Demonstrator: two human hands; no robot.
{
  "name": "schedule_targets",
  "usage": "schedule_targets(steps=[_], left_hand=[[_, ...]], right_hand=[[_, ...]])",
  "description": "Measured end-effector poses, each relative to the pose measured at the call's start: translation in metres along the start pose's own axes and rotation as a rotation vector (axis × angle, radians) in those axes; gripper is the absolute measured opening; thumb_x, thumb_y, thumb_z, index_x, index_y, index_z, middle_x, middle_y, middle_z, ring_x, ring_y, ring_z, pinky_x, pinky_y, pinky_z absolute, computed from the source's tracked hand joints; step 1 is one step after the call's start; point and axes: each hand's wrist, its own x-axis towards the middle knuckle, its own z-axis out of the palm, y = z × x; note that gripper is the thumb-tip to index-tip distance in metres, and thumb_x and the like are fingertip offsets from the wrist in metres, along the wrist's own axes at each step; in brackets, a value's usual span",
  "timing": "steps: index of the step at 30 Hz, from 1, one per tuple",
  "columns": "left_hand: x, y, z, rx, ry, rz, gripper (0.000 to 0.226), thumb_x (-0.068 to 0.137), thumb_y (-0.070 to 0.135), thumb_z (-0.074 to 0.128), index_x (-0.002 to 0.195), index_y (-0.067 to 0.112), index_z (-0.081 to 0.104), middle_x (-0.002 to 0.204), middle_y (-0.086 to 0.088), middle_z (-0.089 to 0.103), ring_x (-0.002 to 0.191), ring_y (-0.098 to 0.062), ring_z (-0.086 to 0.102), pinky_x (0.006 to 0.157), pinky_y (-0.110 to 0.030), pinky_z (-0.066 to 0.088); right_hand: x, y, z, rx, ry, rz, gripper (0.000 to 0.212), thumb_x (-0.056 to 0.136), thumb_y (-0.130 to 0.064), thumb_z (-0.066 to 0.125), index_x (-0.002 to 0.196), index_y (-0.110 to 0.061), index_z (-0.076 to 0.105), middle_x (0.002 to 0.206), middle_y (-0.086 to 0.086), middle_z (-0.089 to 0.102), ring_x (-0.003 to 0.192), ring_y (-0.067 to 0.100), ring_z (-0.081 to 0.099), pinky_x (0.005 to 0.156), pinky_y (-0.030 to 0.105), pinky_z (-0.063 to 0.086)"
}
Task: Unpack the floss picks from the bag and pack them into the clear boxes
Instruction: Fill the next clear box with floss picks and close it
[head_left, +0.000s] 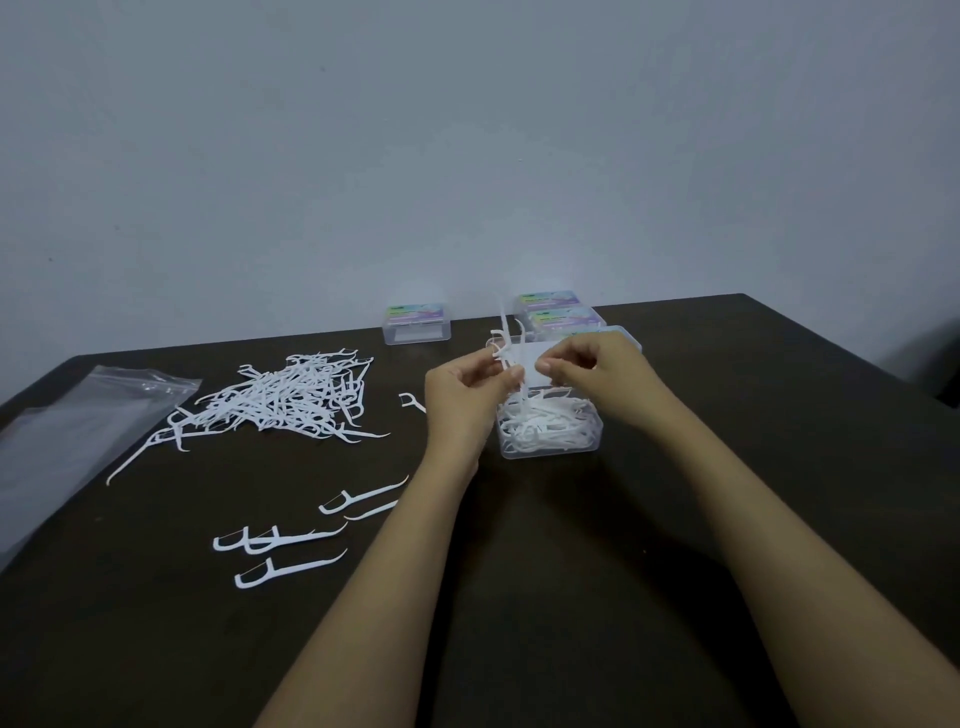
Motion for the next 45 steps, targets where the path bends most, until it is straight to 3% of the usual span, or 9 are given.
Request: schedule_targets(steps=[3, 8, 15, 20, 24, 27, 35, 38, 45], left_hand=[[-0.001, 0.000, 0.003, 0.114, -0.056, 0.046, 0.038, 0.076, -0.003, 0.070, 0.113, 0.001, 0.064, 0.072, 0.002, 0.063, 0.064, -0.002, 0.058, 0.071, -0.021, 0.053], [-0.003, 0.000, 0.005, 0.214, -0.113, 0.121, 0.037, 0.078, -0.002, 0.069, 0.114, 0.004, 0.065, 0.070, 0.004, 0.061, 0.068, -0.007, 0.055, 0.075, -0.027, 0.052], [-0.004, 0.000, 0.002, -0.016, -0.020, -0.034, 0.015, 0.085, 0.005, 0.063, 0.097, 0.010, 0.069, 0.076, 0.001, 0.067, 0.067, -0.005, 0.061, 0.068, -0.018, 0.053], [-0.002, -0.002, 0.002, -0.112, 0.044, -0.096, 0.012, 0.084, 0.003, 0.063, 0.095, 0.003, 0.068, 0.062, 0.003, 0.065, 0.056, 0.001, 0.060, 0.062, -0.014, 0.053], [-0.001, -0.003, 0.001, -0.243, 0.092, -0.202, 0.013, 0.083, 0.003, 0.064, 0.095, 0.001, 0.067, 0.058, 0.003, 0.067, 0.057, -0.004, 0.063, 0.070, -0.024, 0.055], [0.000, -0.004, 0.000, -0.339, 0.126, -0.231, 0.010, 0.084, 0.000, 0.062, 0.094, 0.001, 0.064, 0.056, 0.003, 0.068, 0.057, -0.002, 0.065, 0.071, -0.021, 0.054], [0.002, -0.006, -0.002, -0.382, 0.171, -0.235, 0.010, 0.085, -0.003, 0.060, 0.095, -0.001, 0.060, 0.058, 0.003, 0.069, 0.059, -0.005, 0.067, 0.075, -0.022, 0.054], [0.002, -0.006, -0.001, -0.375, 0.160, -0.205, 0.009, 0.085, -0.005, 0.059, 0.083, 0.004, 0.060, 0.055, 0.005, 0.068, 0.060, -0.005, 0.067, 0.076, -0.021, 0.052], [0.005, -0.007, -0.002, -0.398, 0.212, -0.192, 0.011, 0.085, -0.005, 0.058, 0.081, 0.005, 0.060, 0.055, 0.006, 0.068, 0.066, -0.009, 0.067, 0.076, -0.018, 0.053]], right_hand=[[-0.001, -0.002, 0.002, 0.091, 0.088, -0.021, 0.009, 0.087, -0.019, 0.062, 0.092, -0.012, 0.066, 0.070, -0.002, 0.062, 0.064, 0.007, 0.055, 0.058, 0.010, 0.042], [-0.002, -0.005, -0.001, 0.161, 0.098, -0.033, 0.004, 0.085, -0.009, 0.064, 0.086, -0.006, 0.065, 0.069, -0.006, 0.060, 0.055, -0.010, 0.054, 0.054, 0.003, 0.040], [-0.004, -0.003, -0.007, 0.333, 0.070, 0.092, 0.010, 0.088, -0.011, 0.059, 0.078, -0.011, 0.061, 0.074, 0.002, 0.067, 0.070, 0.009, 0.058, 0.066, 0.020, 0.046], [-0.004, -0.002, -0.014, 0.299, 0.075, 0.102, 0.012, 0.088, -0.012, 0.059, 0.076, -0.013, 0.061, 0.073, 0.002, 0.067, 0.072, 0.012, 0.059, 0.071, 0.025, 0.047], [-0.004, -0.001, -0.017, 0.235, 0.048, 0.067, 0.015, 0.088, -0.010, 0.058, 0.075, -0.017, 0.060, 0.073, 0.000, 0.066, 0.075, 0.013, 0.062, 0.078, 0.028, 0.049], [-0.004, 0.001, -0.017, 0.136, -0.002, 0.074, 0.018, 0.088, -0.011, 0.059, 0.072, -0.020, 0.060, 0.073, -0.001, 0.067, 0.079, 0.015, 0.063, 0.086, 0.034, 0.049], [-0.007, 0.000, -0.021, 0.185, -0.198, 0.081, 0.011, 0.086, -0.005, 0.061, 0.076, -0.010, 0.061, 0.075, 0.002, 0.063, 0.070, 0.008, 0.059, 0.077, 0.020, 0.048], [-0.007, -0.001, -0.019, 0.123, -0.240, 0.068, 0.009, 0.086, -0.004, 0.061, 0.078, -0.010, 0.062, 0.071, 0.000, 0.062, 0.068, 0.006, 0.058, 0.071, 0.015, 0.046], [-0.006, 0.002, -0.016, 0.134, -0.179, 0.066, 0.012, 0.086, -0.006, 0.061, 0.076, -0.012, 0.061, 0.075, 0.006, 0.063, 0.071, 0.012, 0.058, 0.081, 0.029, 0.048]])
